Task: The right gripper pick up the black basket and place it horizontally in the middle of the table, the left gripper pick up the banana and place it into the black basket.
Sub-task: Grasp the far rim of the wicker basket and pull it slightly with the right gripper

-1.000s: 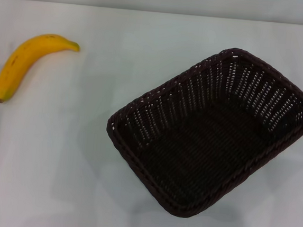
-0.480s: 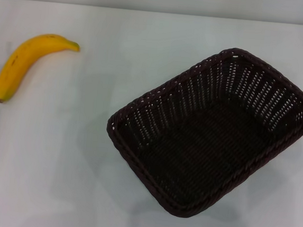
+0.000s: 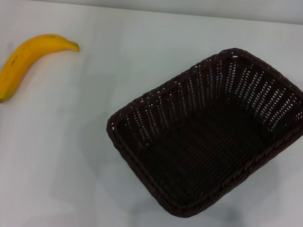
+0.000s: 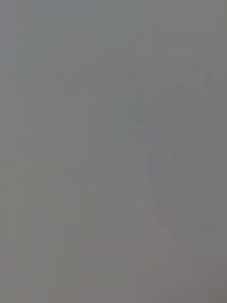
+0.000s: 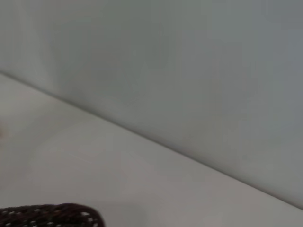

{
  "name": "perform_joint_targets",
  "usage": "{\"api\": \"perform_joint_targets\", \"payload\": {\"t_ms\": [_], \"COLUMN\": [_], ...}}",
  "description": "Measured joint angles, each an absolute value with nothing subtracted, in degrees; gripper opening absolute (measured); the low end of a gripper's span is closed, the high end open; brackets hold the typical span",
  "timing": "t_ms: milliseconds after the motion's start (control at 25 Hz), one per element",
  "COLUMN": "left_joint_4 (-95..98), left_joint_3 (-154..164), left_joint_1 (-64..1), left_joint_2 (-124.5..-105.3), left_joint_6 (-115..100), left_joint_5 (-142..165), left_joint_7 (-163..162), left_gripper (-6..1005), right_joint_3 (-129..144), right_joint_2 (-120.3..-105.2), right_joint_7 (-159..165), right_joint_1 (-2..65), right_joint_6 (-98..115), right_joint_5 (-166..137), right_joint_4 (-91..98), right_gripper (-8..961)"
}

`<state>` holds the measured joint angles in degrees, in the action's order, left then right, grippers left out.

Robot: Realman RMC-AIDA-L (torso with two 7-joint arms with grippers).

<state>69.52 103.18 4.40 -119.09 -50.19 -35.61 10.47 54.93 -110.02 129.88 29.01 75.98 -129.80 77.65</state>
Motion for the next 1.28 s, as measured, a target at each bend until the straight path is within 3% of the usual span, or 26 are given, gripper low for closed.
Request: {"api": "perform_joint_targets", "payload": {"t_ms": [1280], "left_joint_4": [68.34], "left_joint_3": [104.06], "left_joint_1": [4.01], "left_joint_2": [-119.0], "left_joint_6": [-50.22], "left_joint_5": [-34.94], "left_joint_7": [8.25], "left_gripper": [786], "right_joint_3": [61.03], "right_joint_2": [-112.27], "right_joint_7": [115.89], "right_joint_1": [34.2], "right_joint_6": [86.06], "right_joint_5": [-132.68], "right_joint_4": [73.82], "right_gripper": [814]}}
